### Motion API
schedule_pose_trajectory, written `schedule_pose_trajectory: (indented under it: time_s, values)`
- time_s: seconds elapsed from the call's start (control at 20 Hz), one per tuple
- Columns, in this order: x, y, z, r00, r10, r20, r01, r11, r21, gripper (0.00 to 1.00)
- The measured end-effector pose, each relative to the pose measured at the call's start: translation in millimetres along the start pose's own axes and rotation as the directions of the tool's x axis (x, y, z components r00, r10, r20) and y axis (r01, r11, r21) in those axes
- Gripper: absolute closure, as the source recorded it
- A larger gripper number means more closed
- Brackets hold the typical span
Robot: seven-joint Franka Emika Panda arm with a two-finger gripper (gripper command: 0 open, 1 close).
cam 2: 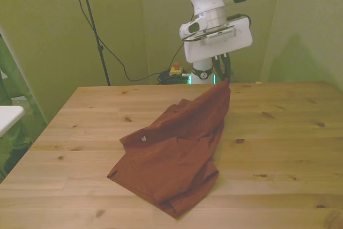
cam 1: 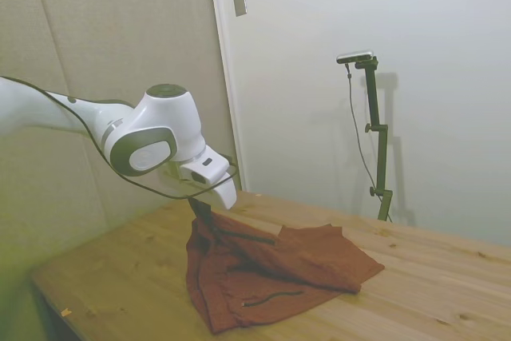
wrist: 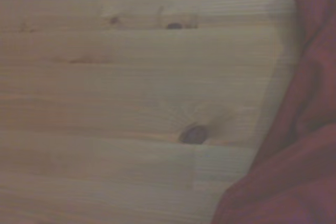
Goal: Unfold the shorts
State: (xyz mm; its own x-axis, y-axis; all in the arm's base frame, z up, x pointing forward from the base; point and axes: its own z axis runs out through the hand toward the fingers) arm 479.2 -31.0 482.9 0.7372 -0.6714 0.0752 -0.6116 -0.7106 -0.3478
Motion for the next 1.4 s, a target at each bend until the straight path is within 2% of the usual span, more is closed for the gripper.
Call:
schedule_pose_trajectory:
  time_s: [0.25, 0.5, 0.7, 0.9, 0.95, 1.4]
  values:
    - [-33, -38, 26, 0.999, -0.052, -0.009, 0.051, 0.995, -0.086, 1.00]
    - [-54, -71, 77, 0.997, -0.083, -0.007, 0.081, 0.984, -0.159, 1.00]
    - [-66, -87, 115, 0.996, -0.095, 0.002, 0.093, 0.977, -0.194, 1.00]
    - [-74, -90, 139, 0.996, -0.090, 0.008, 0.090, 0.973, -0.212, 1.00]
    - [-74, -89, 143, 0.996, -0.086, 0.011, 0.086, 0.973, -0.214, 0.00]
    - [-75, -79, 156, 0.997, -0.071, 0.021, 0.074, 0.972, -0.225, 0.00]
